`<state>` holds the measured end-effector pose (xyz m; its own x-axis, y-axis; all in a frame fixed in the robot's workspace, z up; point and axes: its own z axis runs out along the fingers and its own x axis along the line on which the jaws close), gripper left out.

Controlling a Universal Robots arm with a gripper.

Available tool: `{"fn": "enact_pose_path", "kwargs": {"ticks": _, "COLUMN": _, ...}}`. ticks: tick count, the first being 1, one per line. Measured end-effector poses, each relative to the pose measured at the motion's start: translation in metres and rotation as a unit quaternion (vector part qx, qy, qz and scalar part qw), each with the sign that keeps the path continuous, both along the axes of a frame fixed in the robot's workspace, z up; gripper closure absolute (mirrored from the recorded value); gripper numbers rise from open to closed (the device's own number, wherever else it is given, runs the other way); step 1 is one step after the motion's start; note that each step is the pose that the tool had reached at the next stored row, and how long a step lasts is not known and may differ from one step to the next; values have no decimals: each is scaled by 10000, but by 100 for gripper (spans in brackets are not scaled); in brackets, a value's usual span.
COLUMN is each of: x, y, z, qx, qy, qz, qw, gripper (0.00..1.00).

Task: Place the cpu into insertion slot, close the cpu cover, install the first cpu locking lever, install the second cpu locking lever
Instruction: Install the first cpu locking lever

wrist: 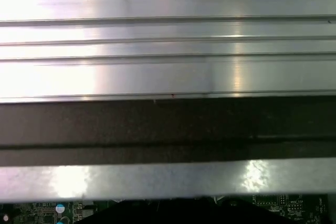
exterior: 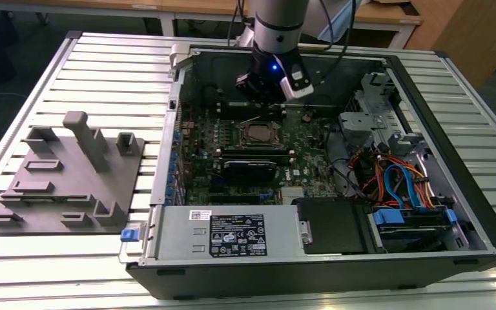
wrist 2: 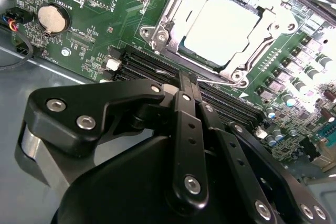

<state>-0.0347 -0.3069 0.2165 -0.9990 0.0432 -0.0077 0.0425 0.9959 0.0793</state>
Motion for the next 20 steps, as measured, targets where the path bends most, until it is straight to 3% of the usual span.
{"fn": "enact_pose_path", "kwargs": {"ticks": 20, "x": 91, "y": 0, "z": -119, "qx": 0, "qy": 0, "qz": 0, "qw": 10000, "gripper": 90}}
